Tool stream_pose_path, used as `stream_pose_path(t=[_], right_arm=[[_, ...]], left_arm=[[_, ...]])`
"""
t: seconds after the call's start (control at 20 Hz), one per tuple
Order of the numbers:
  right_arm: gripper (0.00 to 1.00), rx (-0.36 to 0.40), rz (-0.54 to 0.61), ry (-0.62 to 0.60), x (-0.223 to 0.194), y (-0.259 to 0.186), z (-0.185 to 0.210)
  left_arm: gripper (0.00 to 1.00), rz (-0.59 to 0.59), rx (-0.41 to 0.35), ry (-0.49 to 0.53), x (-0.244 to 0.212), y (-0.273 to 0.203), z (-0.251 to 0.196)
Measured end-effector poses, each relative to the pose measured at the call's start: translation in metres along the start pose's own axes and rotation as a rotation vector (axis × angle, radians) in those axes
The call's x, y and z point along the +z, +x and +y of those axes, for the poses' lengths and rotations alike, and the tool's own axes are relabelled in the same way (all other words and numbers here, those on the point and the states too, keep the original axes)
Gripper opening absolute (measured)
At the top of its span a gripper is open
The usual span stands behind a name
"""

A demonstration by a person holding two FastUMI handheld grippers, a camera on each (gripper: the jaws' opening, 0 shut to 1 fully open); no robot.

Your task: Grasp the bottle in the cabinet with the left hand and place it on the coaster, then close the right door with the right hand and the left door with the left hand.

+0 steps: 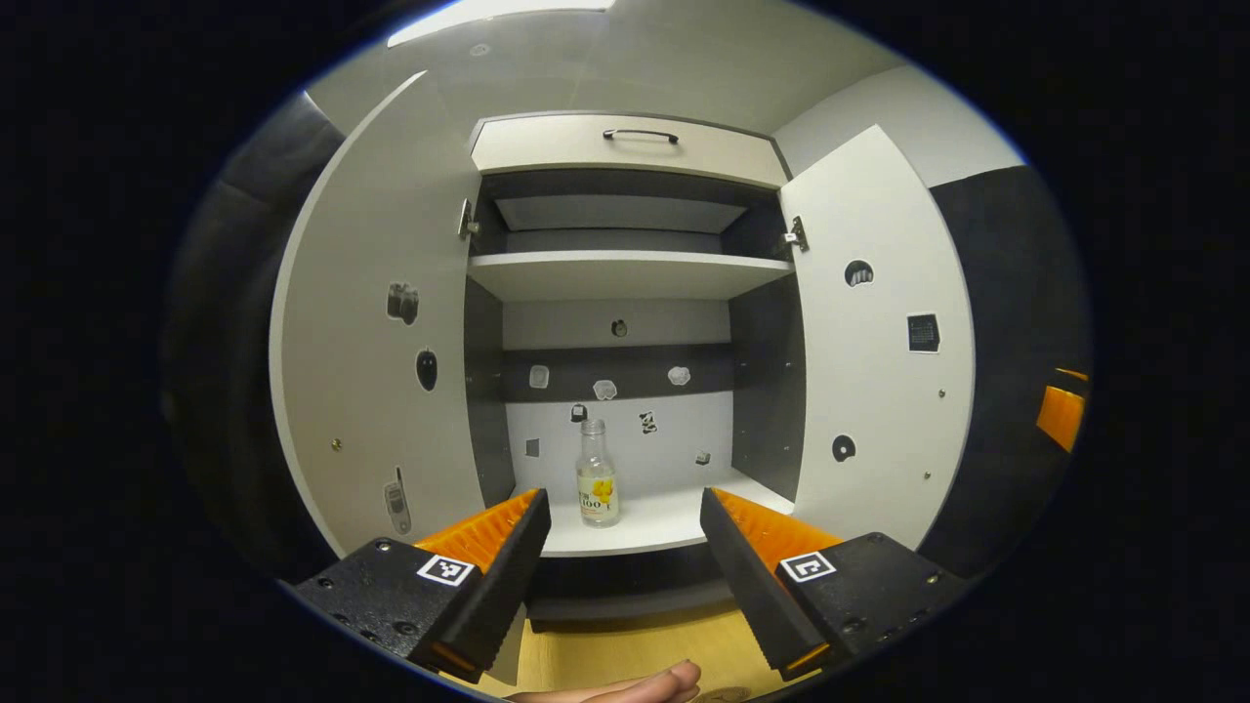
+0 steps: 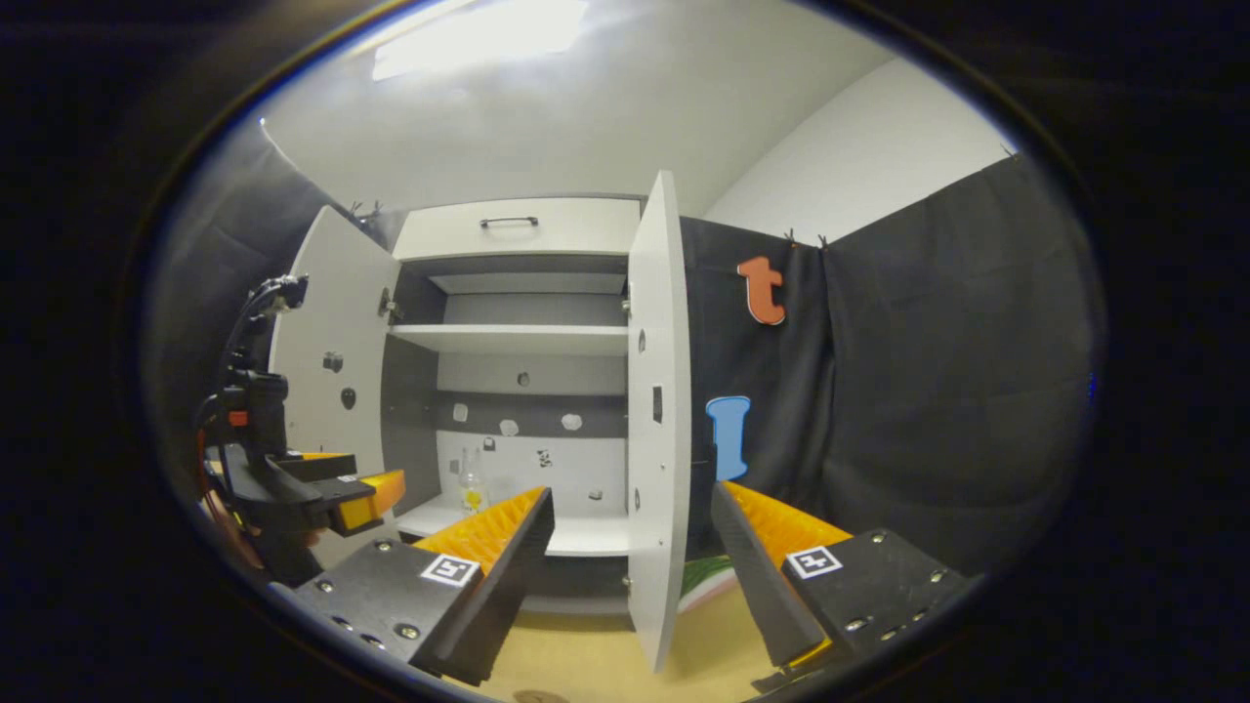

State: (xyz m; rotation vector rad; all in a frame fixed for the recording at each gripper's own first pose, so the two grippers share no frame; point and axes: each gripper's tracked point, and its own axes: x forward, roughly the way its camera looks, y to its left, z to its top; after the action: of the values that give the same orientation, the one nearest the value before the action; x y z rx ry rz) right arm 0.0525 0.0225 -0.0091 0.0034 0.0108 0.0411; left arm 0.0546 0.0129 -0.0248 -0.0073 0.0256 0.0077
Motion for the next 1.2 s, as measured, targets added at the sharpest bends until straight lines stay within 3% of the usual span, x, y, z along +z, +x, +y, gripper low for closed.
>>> stream_pose_path(t=[0.05,0.35,0.75,1.05,1.2], right_arm=[[0.99,0.000,0.002,-0.011,-0.002,0.003,0.002],[0.99,0.033,-0.003,-0.021,-0.010,0.031,0.021],[0.98,0.054,-0.030,-0.008,-0.009,0.062,0.042],[0.98,0.016,-0.027,-0.092,-0.021,0.066,0.041],[0.99,0.025,-0.013,-0.078,-0.027,0.062,0.052]], left_arm=[[0.98,0.004,0.005,-0.006,-0.005,0.008,0.003],[0.98,-0.026,0.031,0.011,-0.033,0.086,0.020],[0.98,0.087,0.051,0.009,-0.114,0.219,0.031],[0.98,0.068,0.115,0.033,-0.128,0.285,0.044],[0.98,0.064,0.148,0.031,-0.127,0.302,0.053]])
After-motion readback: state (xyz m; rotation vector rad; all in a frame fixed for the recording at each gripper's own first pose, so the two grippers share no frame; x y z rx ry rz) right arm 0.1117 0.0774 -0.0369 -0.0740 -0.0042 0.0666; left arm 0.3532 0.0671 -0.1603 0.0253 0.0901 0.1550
